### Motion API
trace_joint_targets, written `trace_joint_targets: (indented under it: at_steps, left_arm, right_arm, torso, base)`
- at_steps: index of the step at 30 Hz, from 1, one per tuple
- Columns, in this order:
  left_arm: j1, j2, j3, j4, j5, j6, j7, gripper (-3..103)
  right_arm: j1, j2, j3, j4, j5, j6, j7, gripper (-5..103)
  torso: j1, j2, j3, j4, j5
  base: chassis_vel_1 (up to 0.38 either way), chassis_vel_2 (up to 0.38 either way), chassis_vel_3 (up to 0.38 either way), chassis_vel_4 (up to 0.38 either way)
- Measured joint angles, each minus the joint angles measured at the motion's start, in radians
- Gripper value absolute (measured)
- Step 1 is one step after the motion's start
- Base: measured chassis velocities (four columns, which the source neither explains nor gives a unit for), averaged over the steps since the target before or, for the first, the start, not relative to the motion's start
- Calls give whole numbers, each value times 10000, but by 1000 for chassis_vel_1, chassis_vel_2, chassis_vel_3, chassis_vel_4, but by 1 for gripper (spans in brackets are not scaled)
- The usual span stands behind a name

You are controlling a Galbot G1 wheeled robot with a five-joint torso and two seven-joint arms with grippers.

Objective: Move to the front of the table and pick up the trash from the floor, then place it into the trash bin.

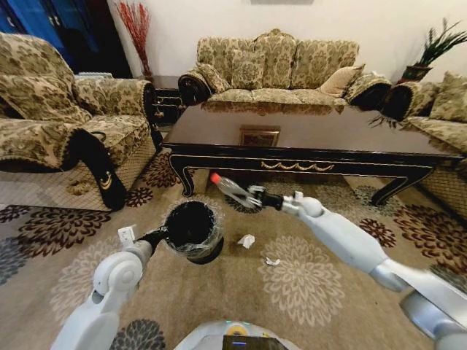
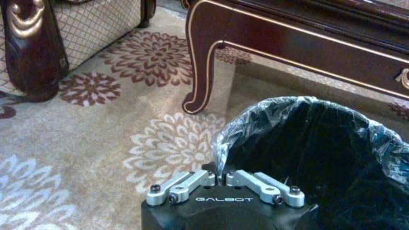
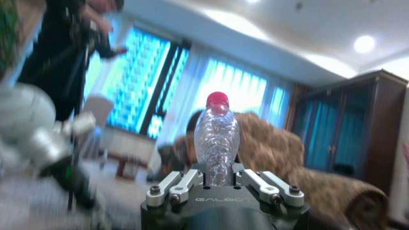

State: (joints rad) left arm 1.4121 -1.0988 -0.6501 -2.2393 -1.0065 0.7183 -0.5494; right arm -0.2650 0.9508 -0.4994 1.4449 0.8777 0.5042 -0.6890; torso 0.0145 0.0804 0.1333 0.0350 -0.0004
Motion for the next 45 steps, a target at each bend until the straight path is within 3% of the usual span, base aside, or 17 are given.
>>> trace_joint_targets:
  at_steps: [1,4,7,13,16,19,21,23,31,33,36,39,45]
  left_arm:
    - [0,0,0,0,0,0,0,3]
    - [7,-62,-38,3,11,0,17,3]
    - [36,-112,-102,-11,13,-2,20,3]
    - [135,-186,-281,-232,18,-5,24,3]
    - [158,-186,-337,-298,16,-6,25,3]
    - [186,-179,-371,-346,11,-6,25,3]
    - [200,-178,-377,-372,7,-6,28,3]
    - [205,-183,-378,-379,6,-6,28,3]
    - [283,-262,-415,-428,42,-6,27,3]
    - [283,-258,-423,-428,43,-5,27,3]
    - [276,-257,-434,-428,40,-5,29,3]
    - [262,-244,-447,-443,34,-6,28,3]
    - [238,-223,-506,-549,9,-6,29,3]
  right_arm:
    - [0,0,0,0,0,0,0,21]
    - [423,573,-1188,607,313,98,1262,21]
    - [534,1057,-1806,695,205,186,1811,21]
    - [550,2047,-2438,-38,-520,515,2093,21]
    - [514,2058,-2477,-189,-601,557,2115,22]
    - [490,1922,-2475,-218,-605,558,2105,28]
    - [454,1693,-2435,-178,-573,550,2078,40]
    - [445,1640,-2419,-157,-564,546,2075,40]
    - [243,886,-1901,207,-472,544,1845,78]
    - [222,709,-1772,318,-432,542,1841,78]
    - [107,155,-1250,547,-282,526,1811,93]
    - [-137,-360,-697,566,-171,425,1780,99]
    - [-1045,-1249,-101,51,-506,-393,1678,100]
  torso:
    - [0,0,0,0,0]
    - [0,0,0,1,-1]
    - [0,0,0,-1,-2]
    - [0,0,0,3,-1]
    - [0,0,0,0,2]
    - [0,0,0,-2,4]
    - [0,0,0,-3,4]
    - [0,0,0,-4,3]
    - [0,0,0,-1,5]
    - [-1,0,0,-1,7]
    - [-1,0,0,-1,6]
    - [-1,0,-1,0,5]
    - [-1,0,-1,-4,7]
  base:
    - [0,0,0,0]
    - [0,0,0,0]
    - [0,0,0,0]
    - [0,0,0,0]
    - [0,0,0,0]
    - [0,0,0,0]
    - [0,0,0,0]
    - [0,0,0,0]
    - [0,0,0,0]
    - [0,0,0,0]
    - [0,0,0,0]
    - [0,0,0,0]
    - [0,0,0,0]
